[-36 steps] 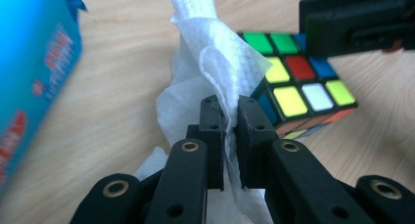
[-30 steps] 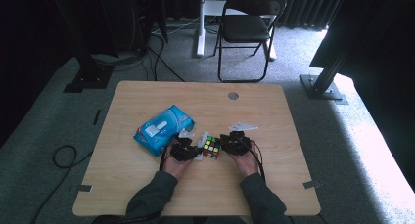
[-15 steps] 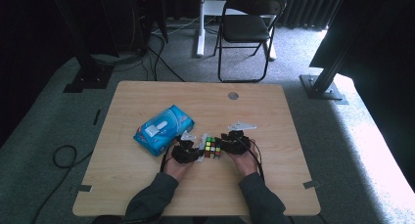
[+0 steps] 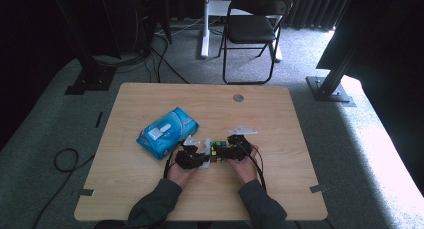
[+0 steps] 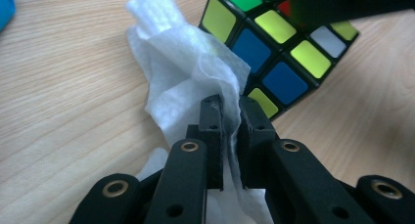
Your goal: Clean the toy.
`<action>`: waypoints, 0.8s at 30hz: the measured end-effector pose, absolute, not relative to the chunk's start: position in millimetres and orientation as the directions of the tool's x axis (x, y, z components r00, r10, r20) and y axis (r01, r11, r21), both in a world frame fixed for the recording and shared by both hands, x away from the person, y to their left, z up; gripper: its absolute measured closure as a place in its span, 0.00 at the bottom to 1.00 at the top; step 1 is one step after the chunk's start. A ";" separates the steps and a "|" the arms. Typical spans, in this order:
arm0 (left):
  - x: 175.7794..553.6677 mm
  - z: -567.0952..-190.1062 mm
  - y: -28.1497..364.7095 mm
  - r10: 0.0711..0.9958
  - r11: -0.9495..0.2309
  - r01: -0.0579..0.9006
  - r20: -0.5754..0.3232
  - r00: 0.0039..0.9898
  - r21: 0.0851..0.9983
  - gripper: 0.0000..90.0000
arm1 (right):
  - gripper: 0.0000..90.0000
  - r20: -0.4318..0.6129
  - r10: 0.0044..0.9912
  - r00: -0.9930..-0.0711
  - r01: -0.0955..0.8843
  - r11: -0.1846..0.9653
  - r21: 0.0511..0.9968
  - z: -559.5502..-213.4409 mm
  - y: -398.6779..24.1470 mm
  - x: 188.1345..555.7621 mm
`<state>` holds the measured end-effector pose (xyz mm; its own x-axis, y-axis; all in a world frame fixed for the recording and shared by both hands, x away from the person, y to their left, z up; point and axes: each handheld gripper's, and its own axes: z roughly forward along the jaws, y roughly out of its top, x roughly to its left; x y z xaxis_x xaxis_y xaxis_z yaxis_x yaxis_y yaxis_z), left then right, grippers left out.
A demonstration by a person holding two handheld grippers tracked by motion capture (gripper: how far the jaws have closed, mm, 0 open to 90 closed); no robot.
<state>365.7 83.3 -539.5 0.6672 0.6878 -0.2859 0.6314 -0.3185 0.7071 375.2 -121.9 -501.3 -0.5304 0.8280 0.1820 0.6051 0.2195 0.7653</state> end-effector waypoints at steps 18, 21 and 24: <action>375.6 -534.3 111.1 0.757 -0.249 0.651 -0.275 0.592 0.717 0.91 | 0.36 0.164 0.830 -0.533 0.637 0.266 0.723 -506.1 -109.7 373.0; 375.8 -535.5 110.2 0.756 -0.256 0.653 -0.273 0.595 0.713 0.91 | 0.36 0.168 0.832 -0.528 0.640 0.261 0.723 -506.1 -109.9 372.8; 376.0 -535.9 109.9 0.756 -0.258 0.653 -0.273 0.595 0.712 0.91 | 0.37 0.167 0.835 -0.525 0.640 0.257 0.724 -506.2 -109.6 372.6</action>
<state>376.0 109.9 -535.9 0.5955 0.7556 -0.2729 0.6534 -0.2578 0.7118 372.6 -109.6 -506.2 -0.5246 0.8348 0.1669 0.6396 0.2571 0.7244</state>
